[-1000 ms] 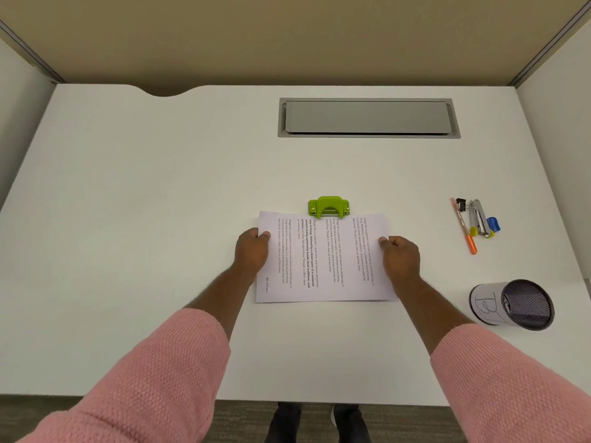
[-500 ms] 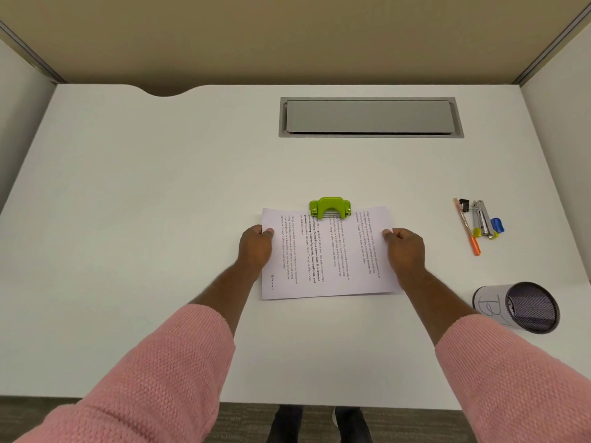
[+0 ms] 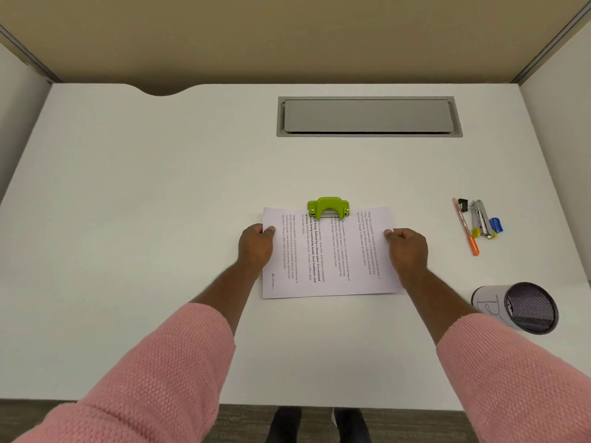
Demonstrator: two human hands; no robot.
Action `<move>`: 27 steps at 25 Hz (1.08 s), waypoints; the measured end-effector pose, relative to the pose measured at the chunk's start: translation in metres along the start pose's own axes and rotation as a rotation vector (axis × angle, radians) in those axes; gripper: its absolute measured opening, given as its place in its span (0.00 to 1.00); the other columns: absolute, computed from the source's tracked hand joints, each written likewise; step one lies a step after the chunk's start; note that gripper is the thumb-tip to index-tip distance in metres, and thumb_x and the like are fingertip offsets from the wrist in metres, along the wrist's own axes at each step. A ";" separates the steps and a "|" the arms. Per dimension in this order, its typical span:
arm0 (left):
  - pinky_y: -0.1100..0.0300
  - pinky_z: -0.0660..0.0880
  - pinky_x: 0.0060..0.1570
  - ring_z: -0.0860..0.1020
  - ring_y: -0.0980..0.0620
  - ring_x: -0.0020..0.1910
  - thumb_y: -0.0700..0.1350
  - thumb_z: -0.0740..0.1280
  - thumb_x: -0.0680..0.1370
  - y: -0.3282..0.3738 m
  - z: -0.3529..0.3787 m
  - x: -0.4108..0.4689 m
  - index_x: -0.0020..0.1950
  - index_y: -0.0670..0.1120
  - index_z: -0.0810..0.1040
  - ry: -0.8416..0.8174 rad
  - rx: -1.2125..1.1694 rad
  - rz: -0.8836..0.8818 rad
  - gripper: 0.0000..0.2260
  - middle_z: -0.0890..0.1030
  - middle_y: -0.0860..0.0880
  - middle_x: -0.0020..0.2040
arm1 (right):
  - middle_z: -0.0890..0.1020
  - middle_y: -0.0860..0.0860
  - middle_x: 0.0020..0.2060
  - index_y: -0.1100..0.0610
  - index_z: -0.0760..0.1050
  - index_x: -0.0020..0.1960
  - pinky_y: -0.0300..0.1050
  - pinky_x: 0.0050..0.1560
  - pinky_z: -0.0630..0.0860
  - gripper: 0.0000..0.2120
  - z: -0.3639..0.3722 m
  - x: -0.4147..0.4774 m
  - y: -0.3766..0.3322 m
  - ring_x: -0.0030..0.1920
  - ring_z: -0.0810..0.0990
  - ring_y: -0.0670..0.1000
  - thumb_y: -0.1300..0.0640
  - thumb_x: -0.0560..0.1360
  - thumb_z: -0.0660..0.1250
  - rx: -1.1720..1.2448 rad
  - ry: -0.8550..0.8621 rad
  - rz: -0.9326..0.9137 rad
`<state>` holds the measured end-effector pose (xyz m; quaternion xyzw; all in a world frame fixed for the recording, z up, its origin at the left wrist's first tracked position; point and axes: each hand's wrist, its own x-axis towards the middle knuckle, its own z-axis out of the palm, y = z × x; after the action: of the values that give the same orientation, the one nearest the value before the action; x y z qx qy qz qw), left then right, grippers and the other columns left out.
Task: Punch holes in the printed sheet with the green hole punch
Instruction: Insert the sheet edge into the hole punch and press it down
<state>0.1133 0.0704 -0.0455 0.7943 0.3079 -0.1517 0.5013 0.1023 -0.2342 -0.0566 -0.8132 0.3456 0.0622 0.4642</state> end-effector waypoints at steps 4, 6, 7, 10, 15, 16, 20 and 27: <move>0.57 0.66 0.38 0.70 0.45 0.34 0.47 0.66 0.80 0.000 0.001 0.004 0.29 0.46 0.66 0.063 0.058 0.007 0.21 0.72 0.50 0.29 | 0.81 0.44 0.34 0.56 0.80 0.40 0.41 0.45 0.70 0.11 -0.001 0.003 -0.002 0.40 0.79 0.51 0.50 0.77 0.69 -0.007 0.003 0.015; 0.58 0.66 0.38 0.69 0.45 0.33 0.47 0.66 0.80 0.000 0.001 0.005 0.28 0.46 0.65 0.065 0.072 0.000 0.21 0.71 0.51 0.28 | 0.80 0.44 0.34 0.56 0.80 0.39 0.41 0.43 0.69 0.12 -0.001 0.004 -0.003 0.39 0.79 0.51 0.50 0.76 0.69 -0.005 0.000 0.029; 0.58 0.66 0.38 0.70 0.45 0.34 0.47 0.66 0.80 0.000 0.001 0.006 0.29 0.46 0.66 0.063 0.079 0.000 0.21 0.71 0.51 0.28 | 0.80 0.45 0.34 0.57 0.81 0.39 0.41 0.43 0.69 0.12 -0.002 0.004 -0.003 0.40 0.79 0.51 0.49 0.76 0.69 -0.005 0.000 0.035; 0.57 0.68 0.38 0.72 0.45 0.35 0.49 0.65 0.80 0.000 0.002 0.005 0.32 0.46 0.68 0.063 0.124 0.022 0.18 0.75 0.49 0.32 | 0.81 0.46 0.36 0.57 0.81 0.40 0.42 0.44 0.71 0.12 -0.002 0.003 -0.003 0.41 0.79 0.52 0.49 0.77 0.69 -0.006 0.004 0.044; 0.56 0.66 0.33 0.70 0.48 0.32 0.51 0.65 0.80 0.003 0.001 0.004 0.35 0.44 0.70 0.126 0.232 0.089 0.17 0.74 0.49 0.31 | 0.80 0.45 0.36 0.55 0.79 0.42 0.41 0.46 0.69 0.11 -0.003 0.000 -0.007 0.43 0.79 0.52 0.49 0.77 0.67 -0.064 0.018 -0.002; 0.56 0.65 0.31 0.69 0.48 0.31 0.51 0.66 0.79 0.004 0.001 0.004 0.33 0.45 0.68 0.131 0.242 0.091 0.18 0.71 0.50 0.29 | 0.80 0.45 0.36 0.54 0.79 0.42 0.41 0.46 0.69 0.10 -0.003 0.000 -0.008 0.43 0.79 0.52 0.49 0.78 0.67 -0.084 0.021 -0.014; 0.56 0.62 0.30 0.64 0.49 0.28 0.51 0.67 0.79 0.005 -0.002 0.005 0.30 0.47 0.61 0.127 0.244 0.079 0.22 0.65 0.51 0.26 | 0.80 0.46 0.36 0.54 0.79 0.43 0.43 0.46 0.70 0.11 -0.003 -0.001 -0.006 0.44 0.80 0.53 0.48 0.77 0.67 -0.130 0.027 -0.045; 0.57 0.63 0.31 0.65 0.48 0.30 0.53 0.67 0.79 0.006 -0.003 0.007 0.30 0.48 0.62 0.123 0.221 0.052 0.22 0.66 0.51 0.26 | 0.82 0.50 0.47 0.56 0.78 0.55 0.46 0.50 0.72 0.14 0.000 -0.010 -0.011 0.52 0.80 0.56 0.47 0.77 0.66 -0.193 0.077 -0.102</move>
<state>0.1219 0.0733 -0.0440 0.8601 0.2988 -0.1228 0.3948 0.1016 -0.2256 -0.0443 -0.8723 0.3139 0.0403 0.3728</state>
